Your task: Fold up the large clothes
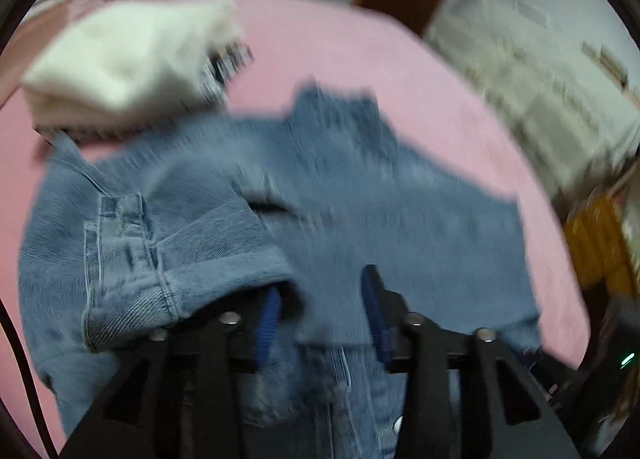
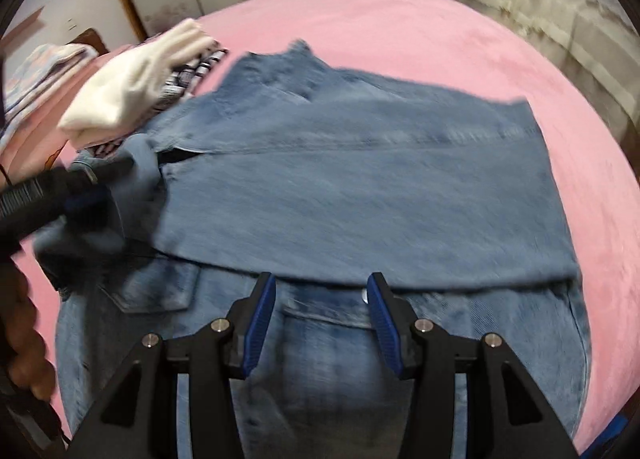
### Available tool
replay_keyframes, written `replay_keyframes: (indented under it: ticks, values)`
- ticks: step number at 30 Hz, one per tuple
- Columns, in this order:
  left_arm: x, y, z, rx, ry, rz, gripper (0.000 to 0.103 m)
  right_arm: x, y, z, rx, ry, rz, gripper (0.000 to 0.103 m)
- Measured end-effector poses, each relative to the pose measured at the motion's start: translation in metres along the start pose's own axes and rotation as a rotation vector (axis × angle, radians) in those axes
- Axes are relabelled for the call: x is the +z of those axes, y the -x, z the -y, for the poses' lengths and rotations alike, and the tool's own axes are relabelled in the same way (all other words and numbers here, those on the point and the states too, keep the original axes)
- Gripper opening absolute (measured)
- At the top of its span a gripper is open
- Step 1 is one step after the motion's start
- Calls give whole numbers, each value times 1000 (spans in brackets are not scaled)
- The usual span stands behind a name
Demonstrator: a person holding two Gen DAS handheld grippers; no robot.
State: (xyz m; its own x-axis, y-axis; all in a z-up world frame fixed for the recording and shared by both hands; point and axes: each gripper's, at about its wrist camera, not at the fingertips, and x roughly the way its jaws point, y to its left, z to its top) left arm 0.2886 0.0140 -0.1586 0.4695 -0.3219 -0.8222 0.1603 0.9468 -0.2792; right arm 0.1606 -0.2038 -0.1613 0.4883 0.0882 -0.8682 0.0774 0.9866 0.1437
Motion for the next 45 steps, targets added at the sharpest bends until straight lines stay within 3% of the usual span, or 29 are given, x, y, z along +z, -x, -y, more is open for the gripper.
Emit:
replay_keyframes:
  ticks: [4, 9, 11, 14, 17, 20, 25, 31, 37, 38, 40, 41, 45]
  values:
    - [-7, -8, 9, 32, -48, -38, 46, -4, -3, 7, 48, -19, -6, 48]
    - [1, 33, 9, -6, -63, -6, 53, 2, 4, -14, 127, 32, 26, 48]
    - [3, 66, 4, -38, -50, 40, 63, 6, 9, -29, 165, 79, 46, 48]
    - [-1, 113, -11, -29, -18, 153, 81, 10, 19, -56, 215, 160, 82, 48]
    - [-9, 151, -36, 15, 38, 240, 83, 12, 26, -91, 257, 262, 128, 50]
    - [-22, 161, -70, 77, 121, 239, 83, 10, 29, -122, 283, 369, 168, 62]
    - [-54, 136, -121, 196, 240, 112, 83, -6, 18, -165, 218, 602, 211, 65]
    - [-83, 109, -152, 217, 299, 24, 83, -39, -4, -208, 68, 926, 269, 65]
    - [-85, 90, -163, 206, 315, 1, 83, -43, -29, -243, -55, 1071, 326, 64]
    - [-84, 89, -163, 206, 315, 0, 83, -41, -33, -248, -73, 1080, 325, 60]
    - [-82, 85, -160, 208, 310, -4, 83, -31, -36, -255, -69, 1075, 284, 12]
    - [-81, 83, -160, 211, 308, -5, 83, -22, -35, -256, -49, 1048, 261, 12]
    - [-79, 78, -157, 219, 292, -6, 83, 21, 7, -252, 65, 911, 328, 12]
